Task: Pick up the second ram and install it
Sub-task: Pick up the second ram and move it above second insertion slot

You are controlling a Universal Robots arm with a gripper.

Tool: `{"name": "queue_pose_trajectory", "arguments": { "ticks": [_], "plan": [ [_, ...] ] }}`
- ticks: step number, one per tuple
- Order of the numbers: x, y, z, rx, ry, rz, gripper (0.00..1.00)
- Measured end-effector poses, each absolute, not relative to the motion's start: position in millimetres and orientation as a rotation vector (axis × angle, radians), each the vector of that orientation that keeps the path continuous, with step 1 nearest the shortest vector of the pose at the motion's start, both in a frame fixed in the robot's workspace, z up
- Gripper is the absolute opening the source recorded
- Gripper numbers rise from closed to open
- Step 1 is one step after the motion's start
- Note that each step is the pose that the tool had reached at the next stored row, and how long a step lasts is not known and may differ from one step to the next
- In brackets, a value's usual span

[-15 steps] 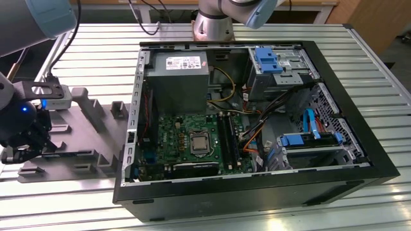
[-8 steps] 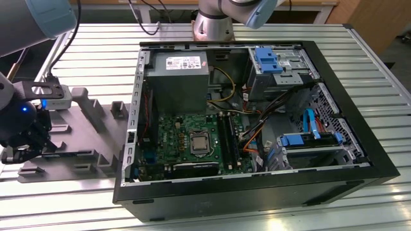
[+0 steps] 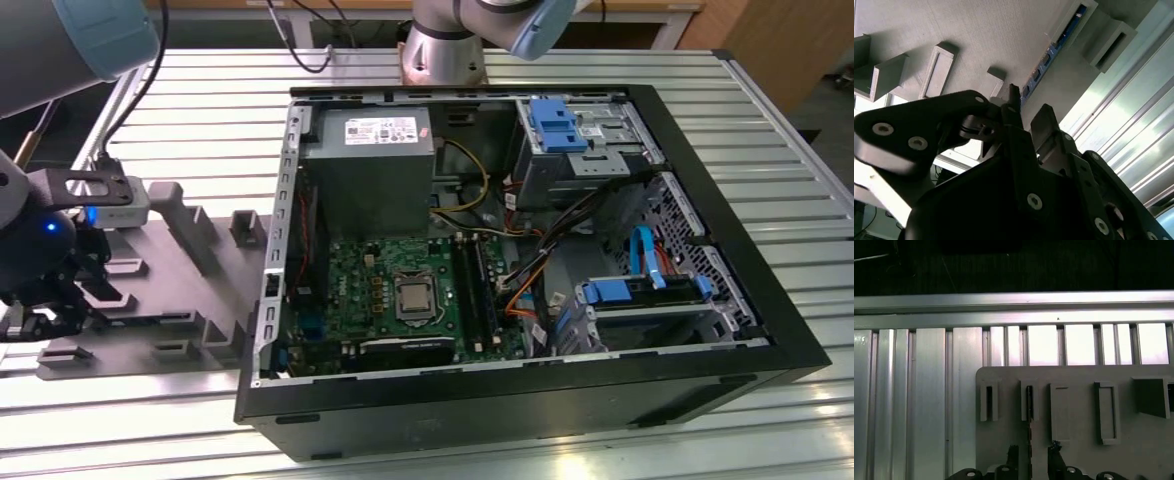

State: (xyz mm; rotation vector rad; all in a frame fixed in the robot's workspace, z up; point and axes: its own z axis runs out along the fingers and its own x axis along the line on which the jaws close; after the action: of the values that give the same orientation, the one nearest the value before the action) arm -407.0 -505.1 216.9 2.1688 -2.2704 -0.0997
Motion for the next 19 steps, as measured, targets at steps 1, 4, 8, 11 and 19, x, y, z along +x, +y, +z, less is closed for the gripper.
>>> {"name": "queue_pose_trajectory", "arguments": {
  "ticks": [1, 4, 8, 11, 19],
  "plan": [
    [-407.0, -505.1, 216.9, 2.169, -2.270, -0.100, 0.35],
    [-407.0, -505.1, 216.9, 2.169, -2.270, -0.100, 0.42],
    [-407.0, -505.1, 216.7, 2.169, -2.270, -0.100, 0.42],
    [-407.0, -505.1, 215.7, 2.169, -2.270, -0.100, 0.42],
    [-407.0, -505.1, 213.2, 2.169, -2.270, -0.100, 0.42]
  ]
}}
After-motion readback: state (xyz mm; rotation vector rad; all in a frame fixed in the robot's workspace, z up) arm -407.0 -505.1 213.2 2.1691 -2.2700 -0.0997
